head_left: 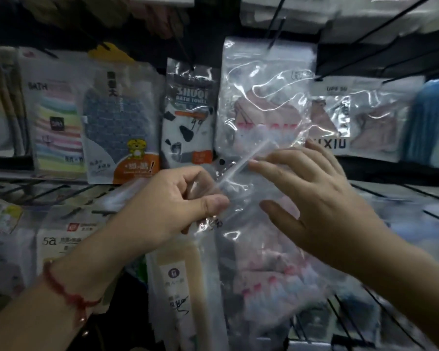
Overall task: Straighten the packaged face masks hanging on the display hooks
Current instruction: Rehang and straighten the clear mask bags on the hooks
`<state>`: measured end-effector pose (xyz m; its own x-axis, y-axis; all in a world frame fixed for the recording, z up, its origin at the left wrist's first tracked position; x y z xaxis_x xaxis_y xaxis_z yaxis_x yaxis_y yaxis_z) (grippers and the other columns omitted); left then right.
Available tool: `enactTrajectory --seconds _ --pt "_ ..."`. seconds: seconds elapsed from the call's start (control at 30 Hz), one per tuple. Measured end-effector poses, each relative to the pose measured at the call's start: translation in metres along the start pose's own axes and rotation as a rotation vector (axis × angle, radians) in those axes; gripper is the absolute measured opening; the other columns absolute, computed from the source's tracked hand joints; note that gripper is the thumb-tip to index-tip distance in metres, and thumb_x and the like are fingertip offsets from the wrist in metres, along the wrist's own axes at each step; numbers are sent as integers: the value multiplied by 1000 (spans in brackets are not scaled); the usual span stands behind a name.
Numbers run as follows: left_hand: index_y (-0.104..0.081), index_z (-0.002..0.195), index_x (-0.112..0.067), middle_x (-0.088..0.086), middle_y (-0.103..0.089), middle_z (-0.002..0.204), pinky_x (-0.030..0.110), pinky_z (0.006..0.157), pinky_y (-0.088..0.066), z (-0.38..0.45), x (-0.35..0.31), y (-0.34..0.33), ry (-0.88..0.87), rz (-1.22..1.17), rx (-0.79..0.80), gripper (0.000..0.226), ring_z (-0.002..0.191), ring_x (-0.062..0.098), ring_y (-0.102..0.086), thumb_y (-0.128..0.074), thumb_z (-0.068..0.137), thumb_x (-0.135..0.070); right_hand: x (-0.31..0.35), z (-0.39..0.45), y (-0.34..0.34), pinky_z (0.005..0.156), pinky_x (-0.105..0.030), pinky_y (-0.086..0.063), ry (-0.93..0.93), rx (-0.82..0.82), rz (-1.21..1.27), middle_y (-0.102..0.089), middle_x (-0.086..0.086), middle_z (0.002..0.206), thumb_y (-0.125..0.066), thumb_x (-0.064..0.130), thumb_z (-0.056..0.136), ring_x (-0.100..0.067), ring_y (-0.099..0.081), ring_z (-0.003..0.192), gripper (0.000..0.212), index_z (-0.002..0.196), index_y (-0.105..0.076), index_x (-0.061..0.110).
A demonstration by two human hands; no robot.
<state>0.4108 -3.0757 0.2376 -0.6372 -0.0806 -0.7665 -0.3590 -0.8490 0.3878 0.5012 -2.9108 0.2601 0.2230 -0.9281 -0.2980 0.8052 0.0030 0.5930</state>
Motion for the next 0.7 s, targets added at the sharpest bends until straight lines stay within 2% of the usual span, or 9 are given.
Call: enactTrajectory --seconds 0.07,0.13,0.2,0.3,0.4,0.5,0.57,0.67,0.7 --pt "-66 75 -23 4 -67 63 23 47 -45 9 -8 -5 -7 12 20 21 51 11 -56 -73 71 -43 -14 0 8 102 -32 -35 -17 24 56 -52 12 110 -55 45 91 -12 -45 110 45 132 -56 27" --pt "-64 75 -22 8 -70 67 27 48 -45 18 -15 -9 1 41 6 27 51 13 -56 -71 72 -48 -28 0 14 85 -14 -34 -62 70 130 -50 21 96 -57 45 88 -1 -44 95 32 115 -65 31" --pt "-66 74 -20 7 -70 68 29 50 -46 29 -23 -12 31 33 0 32 53 13 -57 -68 73 -52 -40 1 20 75 -8 -34 -114 104 175 -54 22 87 -57 43 86 1 -47 84 22 100 -70 33" --pt "-75 85 -14 6 -74 79 28 51 -48 48 -33 -17 89 24 53 30 62 16 -60 -65 85 -42 -51 3 29 72 -18 -43 -141 84 192 -58 18 86 -56 40 87 -7 -54 82 17 92 -70 31" --pt "-77 73 -22 2 -70 76 29 54 -50 66 -46 -17 125 -12 25 30 63 17 -59 -58 96 -17 -61 9 38 72 -35 -51 -159 24 182 -63 15 89 -58 33 91 -12 -58 81 12 92 -69 27" --pt "-78 79 -23 -2 -73 74 34 67 -51 84 -64 -8 21 200 -60 24 64 12 -63 -60 95 -20 -74 20 44 75 -34 -52 -158 -6 166 -64 16 91 -60 28 93 -9 -59 83 9 95 -68 26" --pt "-77 88 -25 3 -74 79 33 66 -52 95 -79 -7 -85 344 -51 19 65 17 -64 -60 96 -23 -82 29 48 79 -33 -51 -137 -2 154 -65 16 96 -60 26 94 -9 -60 88 7 95 -67 27" --pt "-76 104 -30 -14 -74 85 10 64 -48 110 -100 -2 -247 499 -87 18 78 -2 -67 -61 97 -22 -90 44 52 86 -28 -48 -82 3 93 -68 11 112 -61 24 94 -15 -62 102 7 94 -68 26" --pt "-75 107 -32 -15 -74 87 9 64 -48 115 -106 1 -294 518 -105 20 80 -3 -67 -62 97 -21 -92 48 52 88 -24 -46 -61 8 68 -68 9 119 -62 24 93 -16 -61 107 6 92 -68 26"
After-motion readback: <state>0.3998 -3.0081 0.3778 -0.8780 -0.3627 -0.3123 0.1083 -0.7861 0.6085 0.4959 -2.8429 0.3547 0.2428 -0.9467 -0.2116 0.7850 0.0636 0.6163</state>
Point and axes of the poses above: each hand's wrist, its own z-axis towards the middle knuckle, its own y-axis out of the back of the hand, x = y × z, the point moved 6 cm from there along z, towards the middle knuckle
